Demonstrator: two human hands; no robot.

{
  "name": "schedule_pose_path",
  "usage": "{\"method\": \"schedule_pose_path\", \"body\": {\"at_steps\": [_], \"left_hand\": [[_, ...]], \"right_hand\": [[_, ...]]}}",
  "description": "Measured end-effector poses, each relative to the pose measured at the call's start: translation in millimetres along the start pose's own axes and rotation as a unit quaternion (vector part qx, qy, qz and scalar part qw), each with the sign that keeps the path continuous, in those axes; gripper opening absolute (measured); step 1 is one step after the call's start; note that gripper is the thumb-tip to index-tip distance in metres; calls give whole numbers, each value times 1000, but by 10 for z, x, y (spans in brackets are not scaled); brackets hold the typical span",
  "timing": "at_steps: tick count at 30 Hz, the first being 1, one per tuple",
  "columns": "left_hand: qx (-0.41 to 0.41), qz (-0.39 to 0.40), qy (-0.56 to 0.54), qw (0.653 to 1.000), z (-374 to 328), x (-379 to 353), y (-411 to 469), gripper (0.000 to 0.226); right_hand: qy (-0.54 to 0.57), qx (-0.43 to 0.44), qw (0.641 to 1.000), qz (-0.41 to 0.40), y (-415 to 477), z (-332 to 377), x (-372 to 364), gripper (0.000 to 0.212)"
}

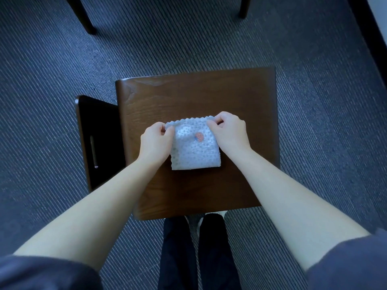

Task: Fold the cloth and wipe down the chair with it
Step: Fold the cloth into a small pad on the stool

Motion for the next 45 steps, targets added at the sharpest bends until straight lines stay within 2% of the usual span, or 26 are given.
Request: {"method": "schedule_pose_path", "body": {"at_steps": [2,4,5,7,9,10,14,17,20,24,26,28,30,32,35,37,41,45], "left_hand": [[12,-6,-18,1000,9,9,-6,27],[26,-2,-34,999,40,6,-10,26],[33,2,-43,999,62,3,-12,25],[49,9,-61,997,101,-1,-25,22],[66,23,-79,994,136,-9,-45,23],[82,35,-91,992,162,-15,-67,23],[162,130,-119,971,361,-105,-217,20],[142,179,-72,971,432,-121,-317,21],[107,149,-13,983,438,-35,-314,27],[128,83,-18,988,459,26,-347,28],[83,33,0,996,367,97,-404,20],[-63,-28,91,993,99,184,-479,5],[-261,-58,201,942,-216,111,-611,9],[-377,-39,278,883,-313,-144,-660,29],[-384,29,363,849,-225,-568,-513,54],[-367,31,416,832,-110,-700,-369,63],[-346,15,453,822,77,-718,-194,69],[-359,6,450,818,57,-740,-211,69]], "right_hand": [[-96,12,993,-66,-29,66,115,16],[-158,88,972,-151,-120,257,260,16],[-163,134,964,-163,-162,354,267,16],[-156,186,966,-94,-162,464,111,20],[-169,167,971,4,-77,455,-97,23],[-183,152,971,25,-36,444,-147,23],[-205,131,970,27,12,466,-179,24],[-210,123,970,25,-4,464,-178,23],[-231,113,966,35,8,471,-195,22],[-253,113,960,39,17,505,-196,24],[-235,120,964,28,-17,505,-185,23],[-172,134,976,22,-81,455,-153,20],[-85,126,988,6,-134,313,-65,19],[-24,102,994,-20,-176,132,67,21],[20,69,997,-1,-230,-119,165,24],[38,58,996,50,-233,-273,110,29],[115,60,979,160,-263,-450,-69,44],[103,85,965,224,-349,-462,-171,51]]}}
Point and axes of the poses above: each hand's wrist, its own y-axis towards the middle knuckle, its own x-axis out of the back of the hand, z = x × y, the point moved 9 cm from there along y, towards the middle knuckle, and after that the axes turned 15 degrees about -y, right-handed, at the moved point
